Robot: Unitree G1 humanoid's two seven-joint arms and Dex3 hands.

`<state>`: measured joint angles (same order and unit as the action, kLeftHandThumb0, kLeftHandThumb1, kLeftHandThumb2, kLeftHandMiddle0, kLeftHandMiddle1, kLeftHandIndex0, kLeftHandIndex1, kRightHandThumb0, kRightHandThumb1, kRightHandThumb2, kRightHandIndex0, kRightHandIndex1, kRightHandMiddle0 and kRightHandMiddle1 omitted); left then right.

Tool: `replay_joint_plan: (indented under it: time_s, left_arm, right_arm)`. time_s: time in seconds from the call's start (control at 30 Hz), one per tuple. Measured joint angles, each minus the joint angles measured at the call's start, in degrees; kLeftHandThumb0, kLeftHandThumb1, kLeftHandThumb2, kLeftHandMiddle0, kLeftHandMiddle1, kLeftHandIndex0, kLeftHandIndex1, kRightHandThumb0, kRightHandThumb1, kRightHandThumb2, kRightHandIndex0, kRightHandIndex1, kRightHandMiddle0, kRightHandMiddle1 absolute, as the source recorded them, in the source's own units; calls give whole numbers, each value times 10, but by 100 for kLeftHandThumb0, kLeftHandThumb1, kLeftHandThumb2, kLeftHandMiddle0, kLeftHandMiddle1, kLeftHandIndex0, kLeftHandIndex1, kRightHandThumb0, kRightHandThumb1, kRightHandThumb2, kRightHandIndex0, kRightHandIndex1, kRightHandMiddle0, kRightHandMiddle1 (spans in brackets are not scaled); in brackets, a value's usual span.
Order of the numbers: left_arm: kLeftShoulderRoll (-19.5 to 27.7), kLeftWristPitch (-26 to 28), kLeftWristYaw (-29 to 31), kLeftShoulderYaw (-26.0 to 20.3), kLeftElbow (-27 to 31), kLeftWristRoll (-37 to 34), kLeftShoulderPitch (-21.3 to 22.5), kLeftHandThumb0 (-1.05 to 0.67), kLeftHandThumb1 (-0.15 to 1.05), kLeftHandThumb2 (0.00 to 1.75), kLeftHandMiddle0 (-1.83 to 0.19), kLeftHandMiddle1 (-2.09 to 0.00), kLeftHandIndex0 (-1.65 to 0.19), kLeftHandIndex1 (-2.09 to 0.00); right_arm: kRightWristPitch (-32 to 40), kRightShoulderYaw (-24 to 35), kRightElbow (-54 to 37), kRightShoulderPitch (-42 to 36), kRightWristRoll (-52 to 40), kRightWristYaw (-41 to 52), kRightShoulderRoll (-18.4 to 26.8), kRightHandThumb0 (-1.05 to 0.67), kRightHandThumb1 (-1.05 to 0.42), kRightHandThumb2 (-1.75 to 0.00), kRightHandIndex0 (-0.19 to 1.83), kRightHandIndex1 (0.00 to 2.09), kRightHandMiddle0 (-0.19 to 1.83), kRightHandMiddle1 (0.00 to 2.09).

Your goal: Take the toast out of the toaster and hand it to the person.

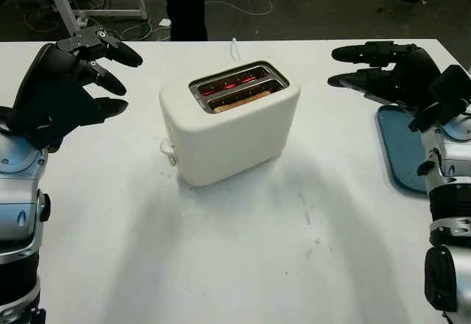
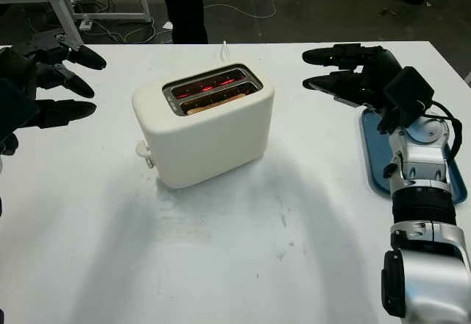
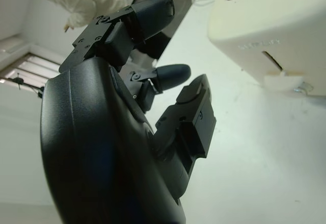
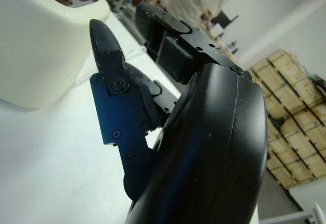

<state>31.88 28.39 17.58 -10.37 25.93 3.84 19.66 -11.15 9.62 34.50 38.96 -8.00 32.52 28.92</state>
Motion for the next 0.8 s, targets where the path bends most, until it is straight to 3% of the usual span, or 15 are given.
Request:
replay_joint_plan:
  time_s: [0.8]
  left_arm:
    - [-1,1,0,0,1,0,0,52,92,15,-51,-139,-45,-113]
  right_arm:
    - [-2,0,0,0,0,3,0,-45,-83,0,107,1,93,0]
